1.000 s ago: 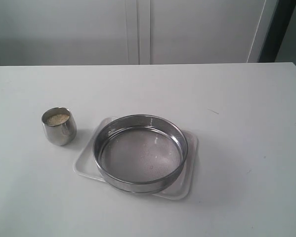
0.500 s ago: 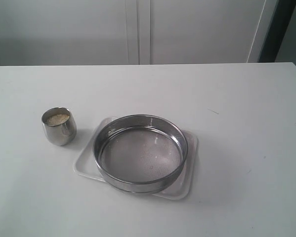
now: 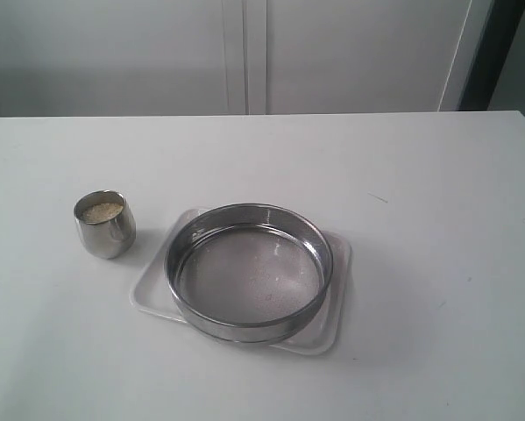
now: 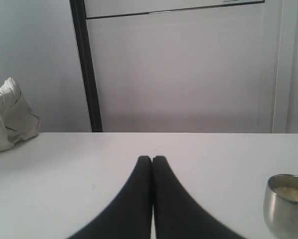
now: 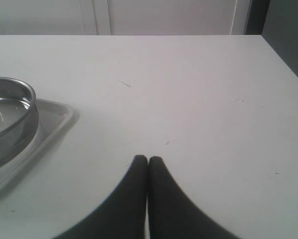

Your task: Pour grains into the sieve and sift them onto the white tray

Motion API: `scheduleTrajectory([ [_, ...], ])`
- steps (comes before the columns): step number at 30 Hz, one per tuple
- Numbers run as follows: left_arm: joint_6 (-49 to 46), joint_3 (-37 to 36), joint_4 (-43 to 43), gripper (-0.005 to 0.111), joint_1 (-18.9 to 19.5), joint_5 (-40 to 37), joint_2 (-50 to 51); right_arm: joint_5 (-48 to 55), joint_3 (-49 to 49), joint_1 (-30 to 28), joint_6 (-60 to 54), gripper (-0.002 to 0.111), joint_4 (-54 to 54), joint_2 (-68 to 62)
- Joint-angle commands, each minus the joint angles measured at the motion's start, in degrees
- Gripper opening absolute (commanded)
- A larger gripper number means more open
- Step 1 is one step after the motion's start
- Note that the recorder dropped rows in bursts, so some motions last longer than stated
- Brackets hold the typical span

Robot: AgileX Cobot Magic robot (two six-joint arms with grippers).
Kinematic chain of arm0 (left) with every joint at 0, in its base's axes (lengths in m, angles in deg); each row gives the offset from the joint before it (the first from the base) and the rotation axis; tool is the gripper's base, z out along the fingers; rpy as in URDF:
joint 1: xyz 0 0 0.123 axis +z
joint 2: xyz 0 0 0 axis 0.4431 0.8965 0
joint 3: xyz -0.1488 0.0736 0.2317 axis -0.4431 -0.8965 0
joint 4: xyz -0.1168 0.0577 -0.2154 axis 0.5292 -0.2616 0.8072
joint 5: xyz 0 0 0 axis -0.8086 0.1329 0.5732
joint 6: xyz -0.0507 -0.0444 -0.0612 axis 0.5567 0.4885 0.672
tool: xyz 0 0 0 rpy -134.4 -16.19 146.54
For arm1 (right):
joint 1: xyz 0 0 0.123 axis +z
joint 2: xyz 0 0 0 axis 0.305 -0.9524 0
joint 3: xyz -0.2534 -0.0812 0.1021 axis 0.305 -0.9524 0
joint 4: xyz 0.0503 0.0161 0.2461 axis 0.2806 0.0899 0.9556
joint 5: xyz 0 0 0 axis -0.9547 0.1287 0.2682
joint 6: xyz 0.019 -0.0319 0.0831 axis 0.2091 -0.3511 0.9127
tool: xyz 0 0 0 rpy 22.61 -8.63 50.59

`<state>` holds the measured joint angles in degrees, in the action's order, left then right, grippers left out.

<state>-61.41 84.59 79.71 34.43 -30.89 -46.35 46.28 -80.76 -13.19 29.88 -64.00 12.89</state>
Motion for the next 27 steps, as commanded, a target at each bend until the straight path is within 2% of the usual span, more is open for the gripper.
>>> scheduleTrajectory([
  [1, -0.42, 0.00, 0.42, 0.000, 0.01, 1.37, -0.25, -0.75, -0.32, 0.04, -0.22, 0.000, 0.09, 0.31],
  [5, -0.42, 0.00, 0.42, 0.000, 0.01, 1.11, -0.25, -0.75, -0.32, 0.04, -0.22, 0.000, 0.09, 0.31],
  [10, -0.42, 0.00, 0.42, 0.000, 0.01, 5.41, -0.25, -0.75, -0.32, 0.04, -0.22, 0.000, 0.09, 0.31],
  [15, -0.42, 0.74, 0.42, 0.000, 0.01, 0.93, -0.25, -0.75, -0.32, 0.04, -0.22, 0.000, 0.09, 0.31],
  [18, -0.42, 1.97, 0.42, 0.000, 0.01, 0.94, -0.05, -0.75, -0.32, 0.04, -0.22, 0.000, 0.09, 0.31],
  [23, -0.42, 4.82, 0.42, 0.000, 0.01, 1.19, 4.81, -0.75, -0.32, 0.04, -0.22, 0.000, 0.09, 0.31],
  [27, -0.42, 6.32, 0.42, 0.000, 0.01, 5.75, 9.80, -0.75, -0.32, 0.04, -0.22, 0.000, 0.09, 0.31],
])
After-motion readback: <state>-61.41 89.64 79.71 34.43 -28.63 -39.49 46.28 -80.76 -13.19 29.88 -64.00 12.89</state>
